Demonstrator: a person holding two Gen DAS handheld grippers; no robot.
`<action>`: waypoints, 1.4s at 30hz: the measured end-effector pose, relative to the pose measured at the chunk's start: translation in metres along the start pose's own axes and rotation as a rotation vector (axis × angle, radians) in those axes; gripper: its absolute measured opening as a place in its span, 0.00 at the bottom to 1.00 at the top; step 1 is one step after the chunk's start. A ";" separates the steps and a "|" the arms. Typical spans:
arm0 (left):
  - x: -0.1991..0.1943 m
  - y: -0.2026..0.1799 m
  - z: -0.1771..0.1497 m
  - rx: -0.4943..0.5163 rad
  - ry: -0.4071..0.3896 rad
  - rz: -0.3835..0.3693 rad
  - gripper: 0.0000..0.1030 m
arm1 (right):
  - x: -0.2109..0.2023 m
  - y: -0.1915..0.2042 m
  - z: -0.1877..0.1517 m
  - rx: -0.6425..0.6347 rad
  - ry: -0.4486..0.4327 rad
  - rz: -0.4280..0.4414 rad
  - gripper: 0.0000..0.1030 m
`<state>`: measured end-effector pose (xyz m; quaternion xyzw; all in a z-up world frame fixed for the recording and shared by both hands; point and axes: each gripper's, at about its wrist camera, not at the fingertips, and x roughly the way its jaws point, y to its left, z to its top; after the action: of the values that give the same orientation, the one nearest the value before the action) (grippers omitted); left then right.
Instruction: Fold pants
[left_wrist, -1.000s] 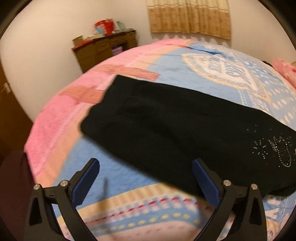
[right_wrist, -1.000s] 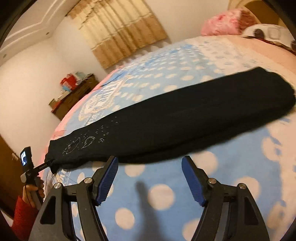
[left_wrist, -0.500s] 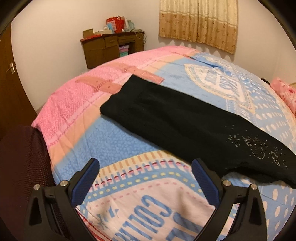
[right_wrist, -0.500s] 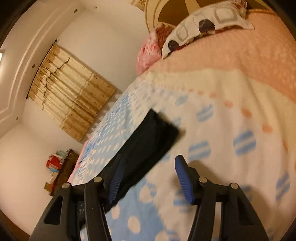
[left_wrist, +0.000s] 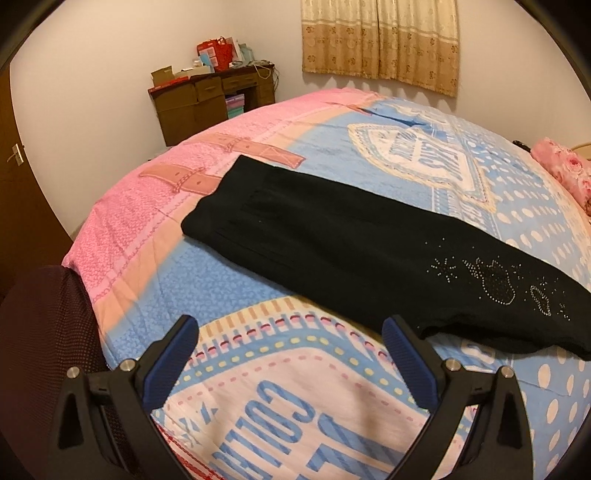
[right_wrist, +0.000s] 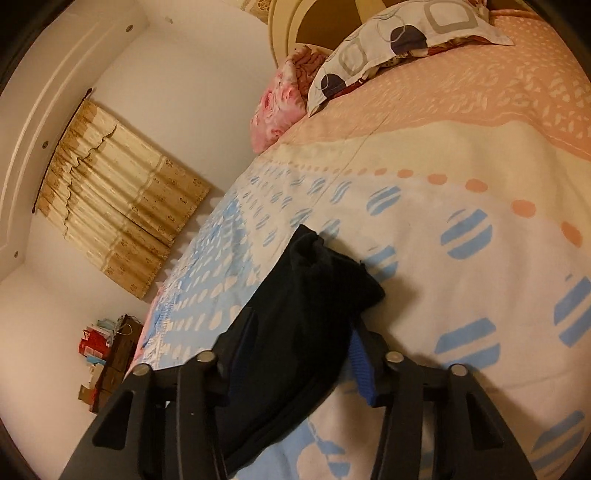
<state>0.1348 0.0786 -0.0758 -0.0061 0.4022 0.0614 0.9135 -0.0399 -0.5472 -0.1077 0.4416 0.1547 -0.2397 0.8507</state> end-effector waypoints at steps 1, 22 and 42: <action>0.002 0.001 0.000 -0.003 0.004 -0.002 0.99 | 0.002 0.000 0.000 -0.019 0.013 -0.014 0.20; 0.030 0.059 -0.001 -0.139 0.040 -0.012 0.99 | 0.001 0.270 -0.169 -0.827 0.147 0.283 0.08; 0.050 0.083 -0.003 -0.185 0.058 -0.024 0.99 | 0.009 0.293 -0.268 -0.815 0.414 0.492 0.72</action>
<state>0.1564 0.1662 -0.1108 -0.0972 0.4211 0.0873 0.8975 0.1128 -0.1837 -0.0640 0.1361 0.2923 0.1394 0.9363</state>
